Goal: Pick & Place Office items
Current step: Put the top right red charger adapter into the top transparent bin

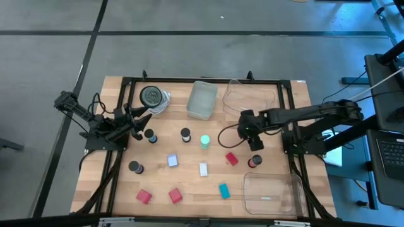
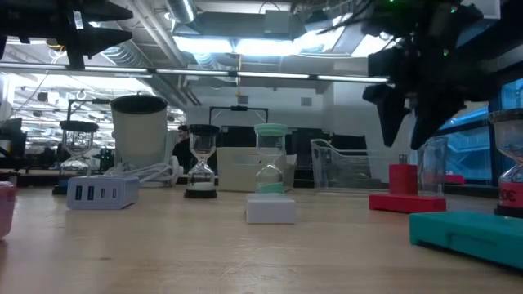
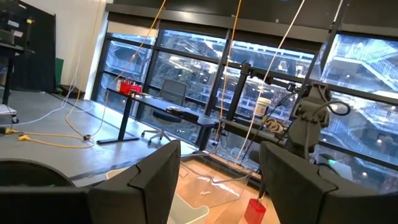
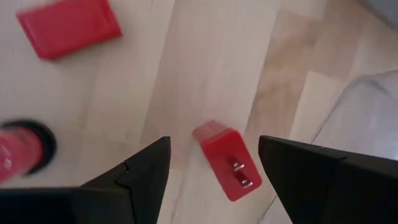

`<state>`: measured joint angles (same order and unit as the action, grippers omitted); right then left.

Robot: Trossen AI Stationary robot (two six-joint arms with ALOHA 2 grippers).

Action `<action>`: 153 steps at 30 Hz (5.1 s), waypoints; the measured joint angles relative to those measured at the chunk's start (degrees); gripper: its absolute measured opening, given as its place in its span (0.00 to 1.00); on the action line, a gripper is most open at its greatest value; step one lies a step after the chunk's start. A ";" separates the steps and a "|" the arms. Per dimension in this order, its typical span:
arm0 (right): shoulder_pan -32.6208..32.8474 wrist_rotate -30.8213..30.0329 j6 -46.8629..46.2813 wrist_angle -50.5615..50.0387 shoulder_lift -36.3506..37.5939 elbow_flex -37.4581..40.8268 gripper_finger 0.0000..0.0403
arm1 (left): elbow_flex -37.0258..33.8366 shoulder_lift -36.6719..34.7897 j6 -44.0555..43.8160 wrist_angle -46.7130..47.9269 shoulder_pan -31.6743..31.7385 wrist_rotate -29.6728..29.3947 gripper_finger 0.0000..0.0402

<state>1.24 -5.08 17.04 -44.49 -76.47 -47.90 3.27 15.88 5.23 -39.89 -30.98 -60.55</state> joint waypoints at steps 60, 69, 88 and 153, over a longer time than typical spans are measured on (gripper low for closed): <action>-1.95 -1.56 0.75 -6.16 -9.48 -4.71 0.31 | 0.00 0.02 0.02 2.43 0.01 -5.86 0.54; -2.41 -1.79 -3.60 -14.59 -5.74 -19.73 0.31 | 0.00 0.02 -0.02 2.94 0.01 -5.86 0.54; -24.49 -12.11 -16.44 -15.23 3.02 -28.94 0.31 | 0.00 0.02 0.00 3.90 0.01 -5.99 0.54; -34.95 -1.51 -27.07 -0.46 -17.99 -12.87 0.47 | 0.00 0.00 5.44 3.68 0.01 -6.08 0.54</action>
<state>-33.71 -6.59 -10.02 -44.95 -94.45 -60.77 3.27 15.88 10.68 -36.21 -30.97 -66.63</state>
